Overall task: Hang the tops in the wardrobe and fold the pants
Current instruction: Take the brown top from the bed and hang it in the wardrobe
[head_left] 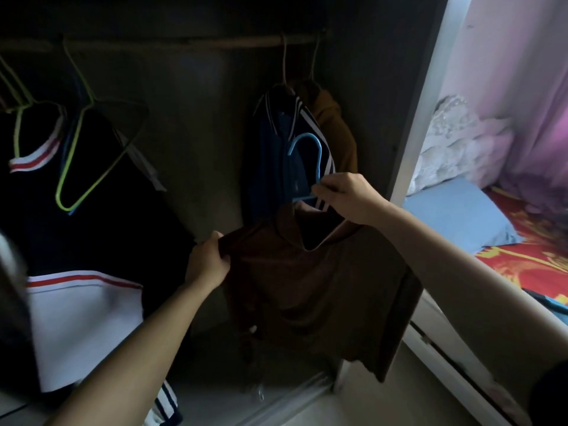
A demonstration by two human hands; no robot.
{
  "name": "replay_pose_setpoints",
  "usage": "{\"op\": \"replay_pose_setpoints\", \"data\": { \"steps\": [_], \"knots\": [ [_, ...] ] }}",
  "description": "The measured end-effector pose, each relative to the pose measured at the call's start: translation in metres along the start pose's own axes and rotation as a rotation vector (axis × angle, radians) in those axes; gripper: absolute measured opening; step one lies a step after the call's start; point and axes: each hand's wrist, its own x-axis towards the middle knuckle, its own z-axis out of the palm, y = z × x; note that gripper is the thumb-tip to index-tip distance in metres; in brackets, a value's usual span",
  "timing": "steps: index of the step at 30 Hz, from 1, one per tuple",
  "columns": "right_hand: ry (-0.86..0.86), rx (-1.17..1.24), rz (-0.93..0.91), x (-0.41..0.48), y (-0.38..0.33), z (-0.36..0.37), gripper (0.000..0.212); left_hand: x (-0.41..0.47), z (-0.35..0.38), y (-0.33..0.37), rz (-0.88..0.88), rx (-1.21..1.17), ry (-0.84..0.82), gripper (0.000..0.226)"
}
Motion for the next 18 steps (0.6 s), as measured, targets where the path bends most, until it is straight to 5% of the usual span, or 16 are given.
{"op": "replay_pose_setpoints", "data": {
  "steps": [4, 8, 13, 18],
  "knots": [
    [-0.177, -0.128, -0.029, -0.011, 0.015, -0.005, 0.035, 0.018, -0.021, 0.002, -0.033, -0.117, 0.174, 0.017],
    [-0.483, -0.33, 0.013, -0.035, 0.027, 0.016, 0.035, 0.043, -0.04, -0.006, -0.071, -0.169, 0.144, 0.024],
    [-0.252, -0.119, -0.044, -0.016, -0.003, 0.011, 0.036, 0.048, -0.032, -0.01, 0.141, -0.091, -0.196, 0.045],
    [-0.253, -0.068, 0.011, -0.008, -0.022, -0.006, 0.026, 0.059, -0.036, -0.024, 0.065, -0.24, -0.212, 0.032]
  ]
}}
